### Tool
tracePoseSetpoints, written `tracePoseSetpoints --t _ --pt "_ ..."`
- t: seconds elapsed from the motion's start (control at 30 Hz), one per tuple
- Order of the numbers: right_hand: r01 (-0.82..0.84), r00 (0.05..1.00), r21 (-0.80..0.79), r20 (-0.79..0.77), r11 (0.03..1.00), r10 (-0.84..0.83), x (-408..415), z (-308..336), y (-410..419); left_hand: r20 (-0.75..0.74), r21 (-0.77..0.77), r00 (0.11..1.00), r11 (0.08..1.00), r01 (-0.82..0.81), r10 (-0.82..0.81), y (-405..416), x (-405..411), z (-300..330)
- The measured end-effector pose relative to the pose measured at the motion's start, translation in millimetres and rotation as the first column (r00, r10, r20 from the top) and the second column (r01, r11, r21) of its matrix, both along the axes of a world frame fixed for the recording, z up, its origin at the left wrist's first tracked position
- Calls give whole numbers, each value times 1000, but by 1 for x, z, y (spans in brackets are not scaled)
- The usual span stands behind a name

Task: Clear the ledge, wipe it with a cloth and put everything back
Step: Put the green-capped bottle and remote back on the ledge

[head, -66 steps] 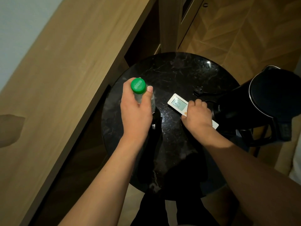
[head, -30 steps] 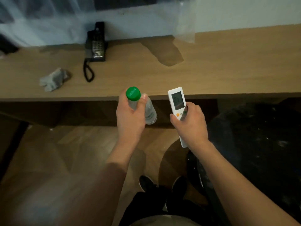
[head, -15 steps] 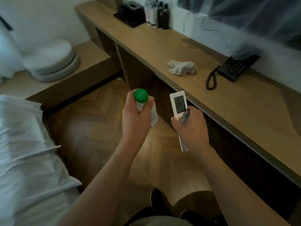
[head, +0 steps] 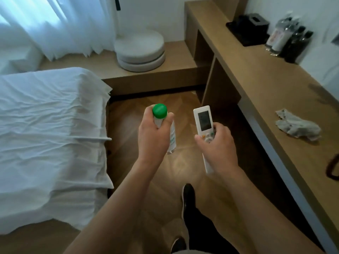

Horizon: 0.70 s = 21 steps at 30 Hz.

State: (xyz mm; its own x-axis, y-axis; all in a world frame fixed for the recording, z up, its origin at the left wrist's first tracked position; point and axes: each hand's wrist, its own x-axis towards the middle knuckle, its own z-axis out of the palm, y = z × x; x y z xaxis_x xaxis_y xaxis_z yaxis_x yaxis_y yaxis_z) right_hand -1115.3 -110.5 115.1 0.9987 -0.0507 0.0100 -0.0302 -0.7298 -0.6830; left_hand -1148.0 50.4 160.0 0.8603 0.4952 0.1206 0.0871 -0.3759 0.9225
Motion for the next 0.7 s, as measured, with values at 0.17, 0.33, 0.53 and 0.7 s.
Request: tracePoseSetpoints --t 0.17,0.33,0.53,0.7 --pt "-56 998 -16 35 998 56 102 0 26 18 29 997 997 -69 68 29 87 2" --pt "-95 995 24 34 995 94 203 15 51 65 41 991 992 -116 113 54 178 24" --pt "-155 988 57 34 986 153 298 18 104 81 47 988 990 -136 132 94 268 36" --pt "-190 981 68 47 979 187 389 9 162 71 33 988 990 -140 138 152 353 24"
